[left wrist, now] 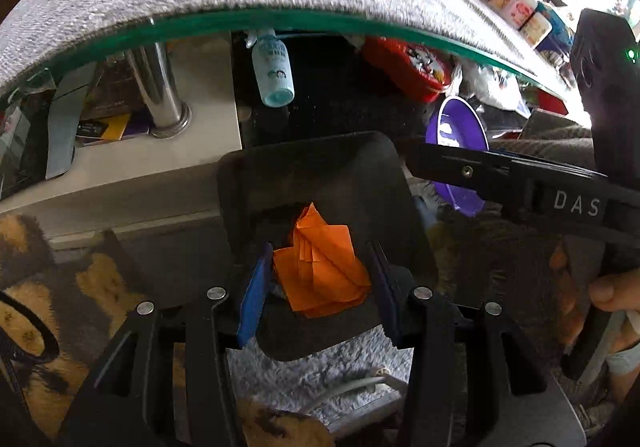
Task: Collect trash
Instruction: 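Lower both grippers into the bin and release the bowl and cloth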
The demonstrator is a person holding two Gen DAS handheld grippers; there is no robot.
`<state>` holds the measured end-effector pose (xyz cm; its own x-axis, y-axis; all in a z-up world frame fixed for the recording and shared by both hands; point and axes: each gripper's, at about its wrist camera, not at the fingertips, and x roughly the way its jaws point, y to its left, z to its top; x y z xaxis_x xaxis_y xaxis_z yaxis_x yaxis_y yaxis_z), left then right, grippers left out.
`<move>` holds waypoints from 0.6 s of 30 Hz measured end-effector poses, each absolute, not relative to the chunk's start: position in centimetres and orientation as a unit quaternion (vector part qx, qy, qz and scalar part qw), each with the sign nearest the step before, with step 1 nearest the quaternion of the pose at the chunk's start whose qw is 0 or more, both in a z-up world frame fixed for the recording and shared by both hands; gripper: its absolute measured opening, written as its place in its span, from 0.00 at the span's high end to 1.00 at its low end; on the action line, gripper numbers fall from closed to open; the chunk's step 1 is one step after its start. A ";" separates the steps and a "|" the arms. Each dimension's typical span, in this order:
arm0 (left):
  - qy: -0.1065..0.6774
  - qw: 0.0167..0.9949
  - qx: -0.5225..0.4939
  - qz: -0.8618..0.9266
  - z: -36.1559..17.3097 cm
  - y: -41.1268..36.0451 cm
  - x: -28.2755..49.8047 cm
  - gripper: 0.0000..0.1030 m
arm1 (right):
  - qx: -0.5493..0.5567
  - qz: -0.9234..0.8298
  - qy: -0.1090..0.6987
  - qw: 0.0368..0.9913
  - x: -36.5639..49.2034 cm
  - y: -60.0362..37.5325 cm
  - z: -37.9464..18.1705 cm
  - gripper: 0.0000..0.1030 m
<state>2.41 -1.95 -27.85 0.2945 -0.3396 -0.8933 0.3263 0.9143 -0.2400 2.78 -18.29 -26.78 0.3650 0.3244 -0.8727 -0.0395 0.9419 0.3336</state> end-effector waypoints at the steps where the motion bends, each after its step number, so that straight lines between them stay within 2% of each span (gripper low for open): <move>1: 0.558 0.803 -0.005 -0.208 -27.9 -2.0 2.4 0.55 | 0.130 0.114 0.554 0.814 2.8 -18.2 -26.9 0.24; 7: 0.568 0.795 -0.006 -0.213 -28.6 -2.3 2.7 0.52 | 0.144 0.119 0.562 0.805 3.2 -18.3 -27.3 0.24; 9: 0.570 0.794 -0.006 -0.211 -28.7 -2.3 2.8 0.37 | 0.153 0.115 0.565 0.803 3.3 -18.6 -27.6 0.23; 11: 0.568 0.797 -0.006 -0.206 -28.6 -2.2 2.9 0.32 | 0.159 0.112 0.565 0.802 3.3 -18.9 -27.6 0.20; 18: 0.574 0.795 -0.012 -0.196 -28.7 -1.9 3.2 0.30 | 0.159 0.105 0.564 0.803 3.4 -19.3 -27.4 0.18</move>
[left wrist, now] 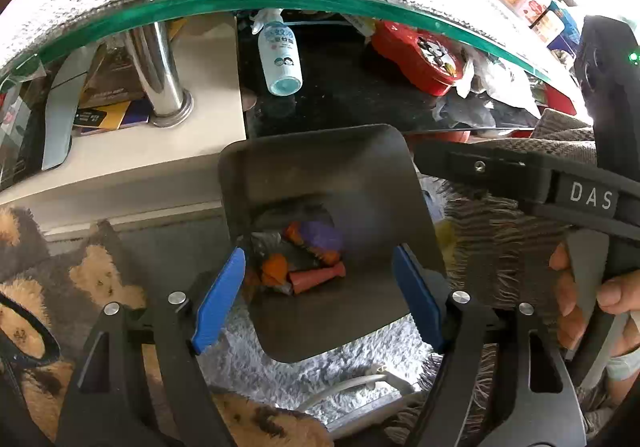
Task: Collect trash
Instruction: 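Lower both grippers into the bin and release the bowl and cloth, then grasp the white tissue with the right gripper while the left grasps a clear plastic bag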
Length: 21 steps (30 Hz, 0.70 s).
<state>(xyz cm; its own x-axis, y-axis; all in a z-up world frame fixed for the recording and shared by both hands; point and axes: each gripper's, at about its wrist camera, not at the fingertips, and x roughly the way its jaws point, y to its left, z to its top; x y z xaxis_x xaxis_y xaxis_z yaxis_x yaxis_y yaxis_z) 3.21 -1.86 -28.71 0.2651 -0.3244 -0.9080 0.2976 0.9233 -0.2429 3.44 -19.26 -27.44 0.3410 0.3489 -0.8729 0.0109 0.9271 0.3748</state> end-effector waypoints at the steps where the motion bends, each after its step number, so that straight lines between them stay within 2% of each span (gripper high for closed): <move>1: 0.574 0.795 -0.013 -0.194 -28.6 -1.8 3.2 0.29 | 0.160 0.103 0.564 0.804 3.5 -19.4 -27.3 0.18; 7: 0.556 0.808 -0.030 -0.194 -25.7 -1.2 3.6 0.23 | 0.169 0.096 0.538 0.820 3.9 -20.4 -24.4 0.18; 14: 0.517 0.833 -0.031 -0.196 -20.7 -0.6 5.4 0.21 | 0.162 0.099 0.488 0.852 5.6 -21.5 -19.3 0.18; 21: 0.480 0.859 -0.020 -0.177 -16.8 0.4 9.2 0.20 | 0.141 0.085 0.463 0.871 8.9 -22.6 -16.6 0.18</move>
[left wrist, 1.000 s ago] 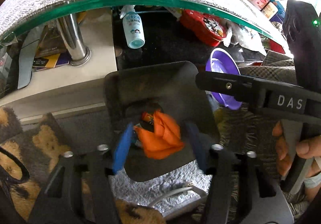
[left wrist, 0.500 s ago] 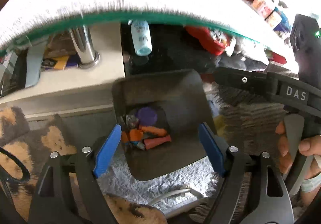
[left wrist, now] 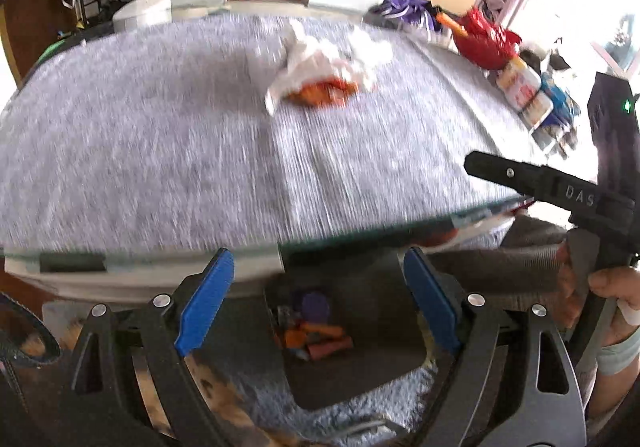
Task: Collect trash
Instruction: 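Grasp the white tissue with the right gripper while the left grasps a clear plastic bag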
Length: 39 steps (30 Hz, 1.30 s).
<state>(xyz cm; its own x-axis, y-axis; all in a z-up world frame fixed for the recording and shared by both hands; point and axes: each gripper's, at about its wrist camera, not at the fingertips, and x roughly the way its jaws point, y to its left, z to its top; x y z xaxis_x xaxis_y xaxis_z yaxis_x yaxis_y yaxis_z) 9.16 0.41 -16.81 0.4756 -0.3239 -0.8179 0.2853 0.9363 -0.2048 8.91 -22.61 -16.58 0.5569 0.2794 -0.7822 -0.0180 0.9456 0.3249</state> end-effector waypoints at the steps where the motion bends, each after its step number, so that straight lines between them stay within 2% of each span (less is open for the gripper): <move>1: 0.475 0.862 -0.019 -0.177 -16.3 0.4 9.9 0.20 | 0.139 0.084 0.460 0.873 9.5 -22.6 -16.2 0.18; 6: 0.455 0.874 -0.007 -0.169 -14.5 0.2 12.8 0.20 | 0.135 0.099 0.447 0.879 12.4 -21.9 -14.7 0.22; 9: 0.454 0.877 -0.004 -0.157 -14.3 0.4 14.9 0.20 | 0.136 0.123 0.440 0.879 14.1 -20.9 -14.0 0.35; 11: 0.454 0.878 -0.003 -0.153 -14.4 0.8 15.9 0.20 | 0.137 0.138 0.441 0.876 15.6 -20.1 -13.8 0.51; 14: 0.453 0.879 -0.001 -0.146 -14.4 1.2 17.3 0.20 | 0.136 0.159 0.446 0.870 17.6 -18.6 -13.8 0.63; 26: 0.459 0.879 0.001 -0.129 -15.4 2.2 21.2 0.21 | 0.110 0.181 0.484 0.849 22.3 -14.8 -16.5 0.65; 27: 0.460 0.879 0.001 -0.130 -15.5 2.2 21.5 0.21 | 0.109 0.183 0.487 0.847 22.4 -14.8 -16.8 0.68; 29: 0.461 0.878 0.002 -0.129 -15.7 2.2 21.9 0.21 | 0.106 0.185 0.489 0.846 22.4 -15.0 -17.1 0.79; 31: 0.462 0.877 0.001 -0.128 -15.9 2.0 22.2 0.21 | 0.100 0.187 0.483 0.850 22.3 -15.2 -16.9 0.83; 32: 0.462 0.877 0.001 -0.128 -15.9 1.9 22.4 0.21 | 0.098 0.186 0.479 0.852 22.1 -15.3 -16.7 0.88; 39: 0.453 0.881 -0.002 -0.137 -15.6 0.9 23.8 0.21 | 0.115 0.186 0.456 0.862 21.4 -17.7 -15.0 0.90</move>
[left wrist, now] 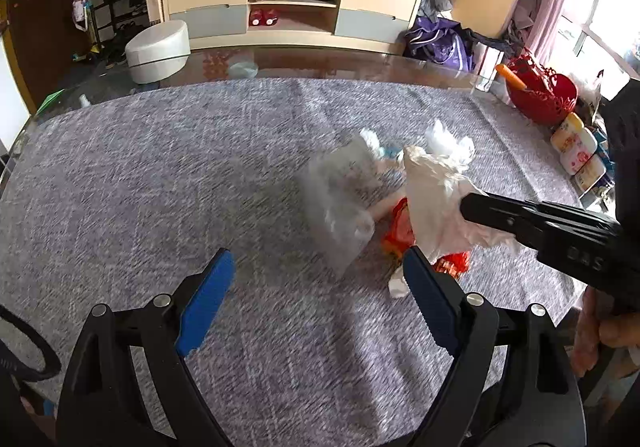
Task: Collect trash
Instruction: 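Grasp the white tissue with the right gripper while the left grasps a clear plastic bag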
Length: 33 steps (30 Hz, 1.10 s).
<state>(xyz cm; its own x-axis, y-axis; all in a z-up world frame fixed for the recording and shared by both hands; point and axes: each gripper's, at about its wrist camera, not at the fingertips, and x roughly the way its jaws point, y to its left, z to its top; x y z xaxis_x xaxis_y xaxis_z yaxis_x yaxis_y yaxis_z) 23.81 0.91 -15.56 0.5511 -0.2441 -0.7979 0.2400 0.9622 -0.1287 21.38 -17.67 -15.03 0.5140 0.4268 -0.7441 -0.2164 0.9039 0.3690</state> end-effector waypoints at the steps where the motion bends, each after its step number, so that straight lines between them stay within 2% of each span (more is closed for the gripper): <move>1: 0.453 0.880 -0.001 -0.140 -15.6 0.6 24.1 0.21 | 0.118 0.187 0.452 0.864 21.4 -18.0 -14.7 0.90; 4: 0.452 0.879 0.005 -0.148 -15.8 -0.4 24.8 0.28 | 0.124 0.185 0.440 0.870 21.2 -19.0 -14.2 0.92; 11: 0.468 0.868 -0.001 -0.167 -16.8 -1.4 26.7 0.69 | 0.133 0.181 0.428 0.875 21.3 -20.4 -13.7 0.94; 12: 0.470 0.867 0.000 -0.169 -16.8 -1.5 26.9 0.71 | 0.134 0.181 0.428 0.875 21.3 -20.5 -13.7 0.94; 21: 0.448 0.879 0.016 -0.164 -15.0 -0.9 24.3 0.76 | 0.116 0.175 0.416 0.885 18.9 -19.8 -12.3 0.95; 33: 0.411 0.889 0.022 -0.199 -11.3 -1.0 13.3 0.76 | 0.093 0.175 0.401 0.894 11.1 -19.4 -10.2 0.95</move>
